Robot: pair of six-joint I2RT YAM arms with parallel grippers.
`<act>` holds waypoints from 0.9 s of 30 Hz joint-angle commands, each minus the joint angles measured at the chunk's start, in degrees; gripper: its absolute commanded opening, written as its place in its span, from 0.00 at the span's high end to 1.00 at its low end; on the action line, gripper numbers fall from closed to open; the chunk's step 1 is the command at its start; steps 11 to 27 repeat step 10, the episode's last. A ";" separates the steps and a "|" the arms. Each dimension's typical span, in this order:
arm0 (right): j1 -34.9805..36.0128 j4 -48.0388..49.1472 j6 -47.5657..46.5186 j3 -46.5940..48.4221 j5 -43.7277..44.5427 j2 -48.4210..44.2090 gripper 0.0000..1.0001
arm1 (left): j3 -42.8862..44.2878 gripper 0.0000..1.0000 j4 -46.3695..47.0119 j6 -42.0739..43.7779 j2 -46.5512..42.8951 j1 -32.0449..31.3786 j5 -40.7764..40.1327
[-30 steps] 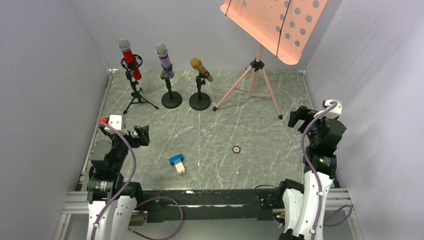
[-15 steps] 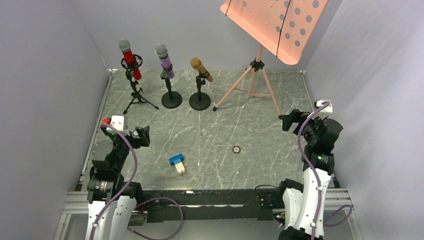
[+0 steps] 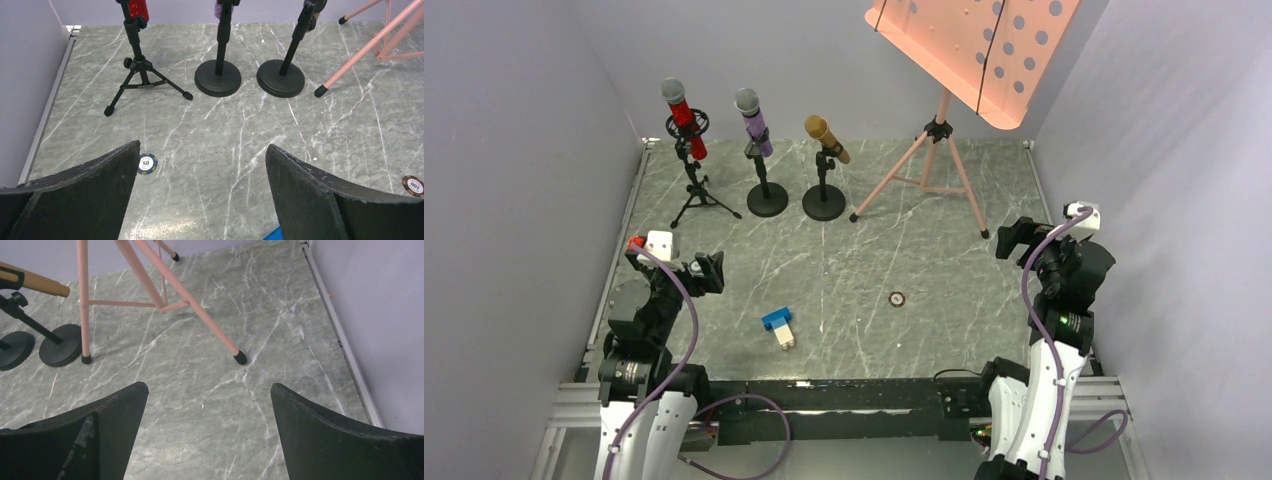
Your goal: Attach the microphones to the stand
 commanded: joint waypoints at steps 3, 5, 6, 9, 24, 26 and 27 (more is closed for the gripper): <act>-0.53 2.49 1.30 1.35 1.47 -0.57 0.00 | -0.14 0.01 2.02 0.16 0.68 -0.25 -0.85; -0.52 2.55 1.39 1.29 1.32 -0.69 0.00 | -0.14 0.01 1.95 0.23 0.66 -0.24 -0.94; -0.54 2.62 1.40 1.27 1.48 -0.71 0.00 | -0.14 0.01 1.96 0.24 0.67 -0.25 -1.00; -0.56 2.78 1.93 1.26 2.54 -0.64 0.00 | -0.31 0.01 2.15 0.20 0.48 -0.25 -1.25; -0.54 2.69 2.07 1.45 2.67 -0.62 0.00 | -0.40 0.01 2.19 0.16 0.45 -0.25 -1.34; -0.54 2.69 2.07 1.45 2.67 -0.62 0.00 | -0.40 0.01 2.19 0.16 0.45 -0.25 -1.34; -0.54 2.69 2.07 1.45 2.67 -0.62 0.00 | -0.40 0.01 2.19 0.16 0.45 -0.25 -1.34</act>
